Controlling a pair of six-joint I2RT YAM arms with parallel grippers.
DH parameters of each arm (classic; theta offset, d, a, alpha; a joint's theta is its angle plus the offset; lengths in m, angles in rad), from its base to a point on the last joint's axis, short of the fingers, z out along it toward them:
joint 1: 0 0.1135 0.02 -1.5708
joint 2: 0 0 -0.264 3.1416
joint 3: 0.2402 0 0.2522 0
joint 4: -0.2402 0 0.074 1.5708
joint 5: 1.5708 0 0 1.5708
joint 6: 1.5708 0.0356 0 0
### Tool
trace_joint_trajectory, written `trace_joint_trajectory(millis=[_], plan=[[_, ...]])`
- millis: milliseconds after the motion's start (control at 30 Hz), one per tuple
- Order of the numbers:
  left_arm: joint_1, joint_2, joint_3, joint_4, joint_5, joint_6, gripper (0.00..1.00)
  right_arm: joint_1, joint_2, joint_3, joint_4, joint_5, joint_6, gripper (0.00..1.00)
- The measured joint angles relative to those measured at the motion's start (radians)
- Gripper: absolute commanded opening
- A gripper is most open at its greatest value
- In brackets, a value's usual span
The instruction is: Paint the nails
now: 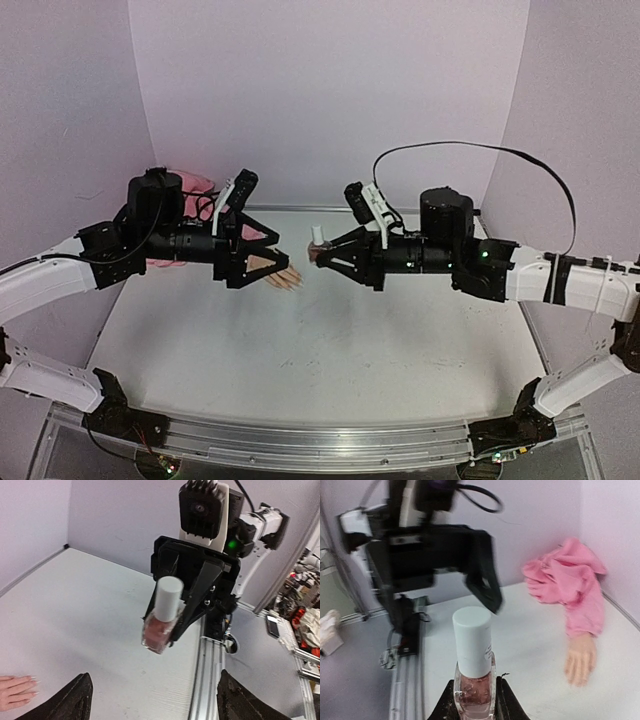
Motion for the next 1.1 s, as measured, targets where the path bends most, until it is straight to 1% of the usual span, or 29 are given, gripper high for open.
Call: trace_joint_trajectory(millis=[100,200,267,367,500,600,733,933,1100], plan=[[-0.001,-0.004,-0.003,0.001,-0.152,-0.076,0.95,0.001,0.061,0.015,-0.026,0.25,-0.005,0.0],[-0.001,0.021,0.0,0.002,-0.281,-0.169,0.87,0.006,0.151,0.045,-0.053,0.479,0.003,0.0],[0.0,0.06,0.01,0.0,-0.351,-0.22,0.84,0.009,0.196,0.061,-0.071,0.591,0.006,0.0],[0.0,0.134,0.042,-0.001,-0.422,-0.272,0.81,0.024,0.24,0.093,-0.087,0.682,0.01,0.0],[0.0,0.215,0.095,0.0,-0.455,-0.311,0.78,0.057,0.272,0.14,-0.085,0.729,0.01,0.0],[0.0,0.269,0.137,0.002,-0.462,-0.325,0.72,0.081,0.283,0.165,-0.084,0.74,0.01,0.0],[0.0,0.299,0.15,0.016,-0.464,-0.342,0.64,0.1,0.296,0.182,-0.082,0.742,0.009,0.0],[0.0,0.306,0.15,0.048,-0.468,-0.364,0.41,0.111,0.315,0.194,-0.083,0.743,0.008,0.0],[-0.002,0.319,0.15,0.071,-0.462,-0.372,0.32,0.121,0.321,0.196,-0.083,0.746,0.008,0.0]])
